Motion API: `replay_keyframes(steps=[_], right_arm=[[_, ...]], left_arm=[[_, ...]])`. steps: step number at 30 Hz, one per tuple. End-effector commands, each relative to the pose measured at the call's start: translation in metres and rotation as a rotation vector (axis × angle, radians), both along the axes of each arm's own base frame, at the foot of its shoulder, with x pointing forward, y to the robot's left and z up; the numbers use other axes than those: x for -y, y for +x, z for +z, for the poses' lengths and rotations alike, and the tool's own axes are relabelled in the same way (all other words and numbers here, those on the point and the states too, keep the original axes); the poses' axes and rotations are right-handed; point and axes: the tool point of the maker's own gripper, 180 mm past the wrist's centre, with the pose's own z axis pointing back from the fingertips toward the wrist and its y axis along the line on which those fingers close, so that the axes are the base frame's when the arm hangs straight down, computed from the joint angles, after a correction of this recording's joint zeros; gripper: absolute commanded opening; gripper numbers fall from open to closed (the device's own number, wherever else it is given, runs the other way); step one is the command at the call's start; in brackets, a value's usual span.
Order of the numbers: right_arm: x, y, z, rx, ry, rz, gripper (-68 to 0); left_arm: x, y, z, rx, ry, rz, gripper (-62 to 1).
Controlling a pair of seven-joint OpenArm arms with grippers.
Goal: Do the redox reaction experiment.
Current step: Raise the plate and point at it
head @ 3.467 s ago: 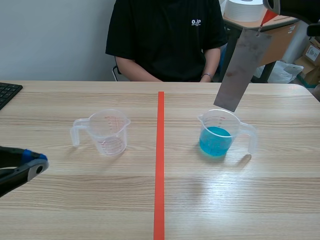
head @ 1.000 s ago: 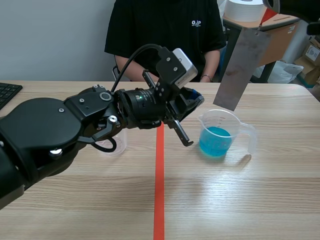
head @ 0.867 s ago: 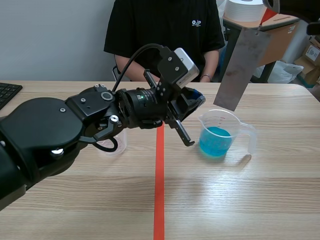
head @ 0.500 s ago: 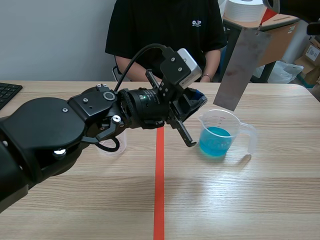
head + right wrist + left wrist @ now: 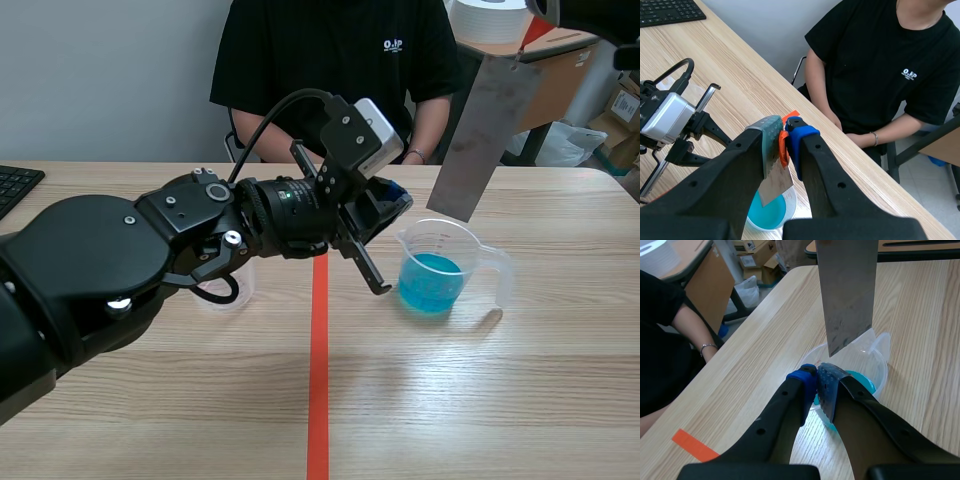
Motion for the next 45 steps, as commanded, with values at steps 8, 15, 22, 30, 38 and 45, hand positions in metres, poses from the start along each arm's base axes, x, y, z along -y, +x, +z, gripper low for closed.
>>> replay_keyframes(steps=[8, 15, 22, 30, 38, 45], right_arm=[[-0.001, -0.002, 0.014, 0.048, 0.001, 0.013, -65.8], [-0.001, -0.002, 0.014, 0.047, 0.001, 0.012, -65.8], [-0.001, -0.002, 0.014, 0.047, 0.001, 0.012, -65.8], [-0.001, -0.002, 0.014, 0.047, 0.000, 0.012, -65.8], [-0.001, -0.002, 0.013, 0.047, -0.003, 0.010, -65.8], [-0.001, -0.001, 0.013, 0.048, -0.005, 0.008, -65.8]], left_arm=[[-0.050, -0.015, -0.005, 0.002, 0.010, 0.024, -56.0], [-0.117, -0.046, -0.008, -0.065, 0.023, 0.085, -56.0], [-0.187, -0.079, -0.016, -0.172, 0.055, 0.208, -56.0], [-0.264, -0.131, -0.046, -0.278, 0.102, 0.436, -56.0], [-0.317, -0.202, -0.076, -0.445, 0.150, 0.655, -56.0], [-0.335, -0.246, -0.090, -0.536, 0.135, 0.834, -56.0]])
